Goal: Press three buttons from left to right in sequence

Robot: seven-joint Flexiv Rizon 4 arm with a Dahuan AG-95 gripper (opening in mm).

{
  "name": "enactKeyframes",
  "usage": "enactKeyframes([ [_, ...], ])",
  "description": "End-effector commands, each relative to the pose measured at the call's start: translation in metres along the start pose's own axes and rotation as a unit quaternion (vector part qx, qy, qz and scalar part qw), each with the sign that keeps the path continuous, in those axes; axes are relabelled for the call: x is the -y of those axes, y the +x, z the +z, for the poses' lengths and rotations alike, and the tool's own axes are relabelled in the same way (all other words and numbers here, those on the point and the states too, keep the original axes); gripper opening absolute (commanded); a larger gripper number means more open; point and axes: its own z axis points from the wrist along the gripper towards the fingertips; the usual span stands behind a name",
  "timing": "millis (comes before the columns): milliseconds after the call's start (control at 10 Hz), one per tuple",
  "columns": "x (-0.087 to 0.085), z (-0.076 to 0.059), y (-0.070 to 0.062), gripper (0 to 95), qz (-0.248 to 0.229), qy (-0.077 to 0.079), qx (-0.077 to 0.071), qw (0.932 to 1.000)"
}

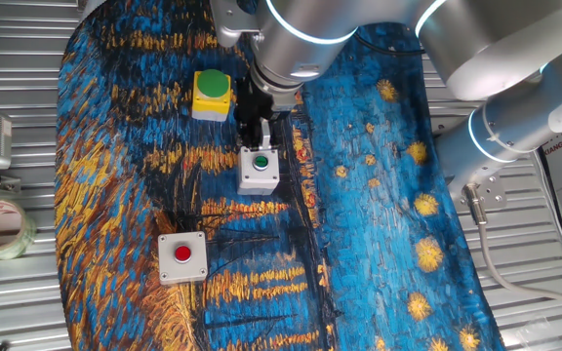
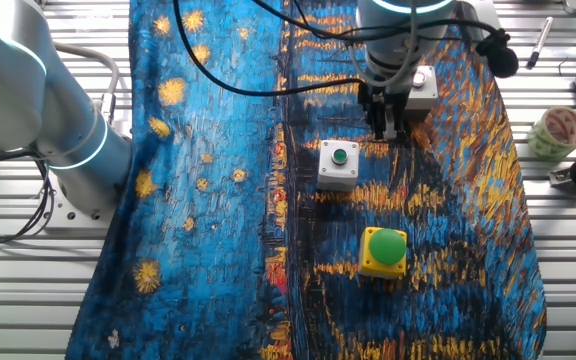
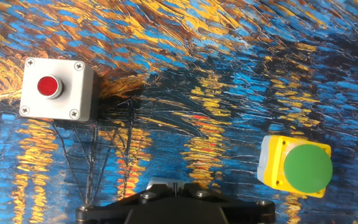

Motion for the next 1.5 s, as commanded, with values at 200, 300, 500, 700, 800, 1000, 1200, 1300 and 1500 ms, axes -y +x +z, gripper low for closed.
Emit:
enactKeyframes([
  [200, 0.0008, -0.0001, 0.0001, 0.0, 0.002, 0.0, 0.0, 1.0],
  [300, 0.0008, -0.0001, 0.0001, 0.0, 0.002, 0.0, 0.001, 1.0],
  [500, 0.0007, 0.0, 0.0, 0.0, 0.004, 0.002, -0.002, 1.0],
  [700, 0.0007, 0.0001, 0.0002, 0.0, -0.003, 0.002, 0.0, 1.0],
  [800, 0.0007, 0.0002, 0.0004, 0.0, -0.005, 0.002, 0.0, 1.0],
  [1000, 0.0007, 0.0005, 0.0015, 0.0, -0.008, 0.001, 0.0, 1.0],
  [1200, 0.0006, 0.0009, 0.0025, 19.0, -0.008, 0.001, 0.003, 1.0],
  [1300, 0.0006, 0.0009, 0.0025, 19.0, -0.009, 0.0, 0.005, 0.9999],
  [1500, 0.0006, 0.0009, 0.0025, 19.0, -0.007, -0.002, 0.006, 1.0],
])
